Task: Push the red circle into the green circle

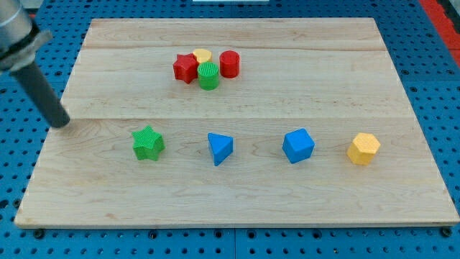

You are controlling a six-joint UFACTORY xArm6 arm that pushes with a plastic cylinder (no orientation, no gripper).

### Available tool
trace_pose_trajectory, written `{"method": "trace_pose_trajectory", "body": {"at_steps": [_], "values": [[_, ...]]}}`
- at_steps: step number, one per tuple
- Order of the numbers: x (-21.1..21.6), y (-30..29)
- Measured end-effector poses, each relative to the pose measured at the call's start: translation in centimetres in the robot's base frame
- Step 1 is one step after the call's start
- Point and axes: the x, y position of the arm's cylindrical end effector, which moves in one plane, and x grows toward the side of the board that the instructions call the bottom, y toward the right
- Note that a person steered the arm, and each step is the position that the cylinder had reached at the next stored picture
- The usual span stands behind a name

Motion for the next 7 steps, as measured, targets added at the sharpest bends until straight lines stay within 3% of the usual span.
{"method": "trace_pose_trajectory", "body": {"at_steps": [2,3,4,5,6,7], "values": [[-3.6,22.6],[-8.6,31.9],[-14.2,33.2],[-13.1,28.6],[-10.4,20.2],[-8.2,20.1]]}}
